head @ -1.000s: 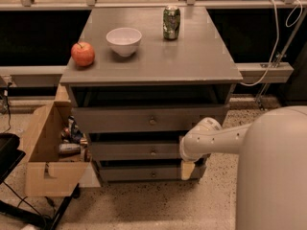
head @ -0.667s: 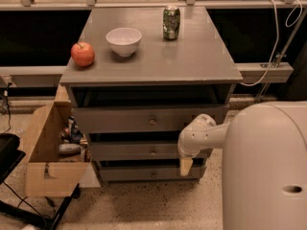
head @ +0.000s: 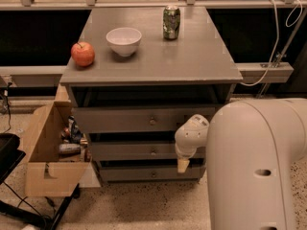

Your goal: Open middle drawer

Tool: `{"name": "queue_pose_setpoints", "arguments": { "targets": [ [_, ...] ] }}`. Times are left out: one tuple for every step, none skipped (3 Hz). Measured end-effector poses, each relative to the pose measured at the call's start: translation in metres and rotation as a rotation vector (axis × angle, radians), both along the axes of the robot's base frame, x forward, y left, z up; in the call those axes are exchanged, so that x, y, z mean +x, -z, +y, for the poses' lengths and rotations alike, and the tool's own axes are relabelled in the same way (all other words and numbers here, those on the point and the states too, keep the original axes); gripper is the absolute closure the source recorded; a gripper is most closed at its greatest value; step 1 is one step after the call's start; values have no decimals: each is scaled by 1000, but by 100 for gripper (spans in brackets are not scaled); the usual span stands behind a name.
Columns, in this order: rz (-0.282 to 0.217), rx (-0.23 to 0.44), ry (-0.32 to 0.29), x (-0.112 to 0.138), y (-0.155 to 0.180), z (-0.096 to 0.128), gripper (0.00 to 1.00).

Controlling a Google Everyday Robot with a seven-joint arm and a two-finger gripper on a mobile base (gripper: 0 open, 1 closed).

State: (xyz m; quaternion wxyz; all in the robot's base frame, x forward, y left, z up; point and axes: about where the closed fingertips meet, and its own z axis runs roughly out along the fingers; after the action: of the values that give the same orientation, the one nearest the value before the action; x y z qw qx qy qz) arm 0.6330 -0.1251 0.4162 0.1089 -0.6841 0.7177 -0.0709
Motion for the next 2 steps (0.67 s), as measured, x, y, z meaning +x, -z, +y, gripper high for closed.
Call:
{"name": "queue_pose_setpoints", "arguments": {
  "targets": [
    [42, -9, 26, -10, 17, -4, 41],
    [60, -20, 52, -20, 21, -15, 64]
  ]
}}
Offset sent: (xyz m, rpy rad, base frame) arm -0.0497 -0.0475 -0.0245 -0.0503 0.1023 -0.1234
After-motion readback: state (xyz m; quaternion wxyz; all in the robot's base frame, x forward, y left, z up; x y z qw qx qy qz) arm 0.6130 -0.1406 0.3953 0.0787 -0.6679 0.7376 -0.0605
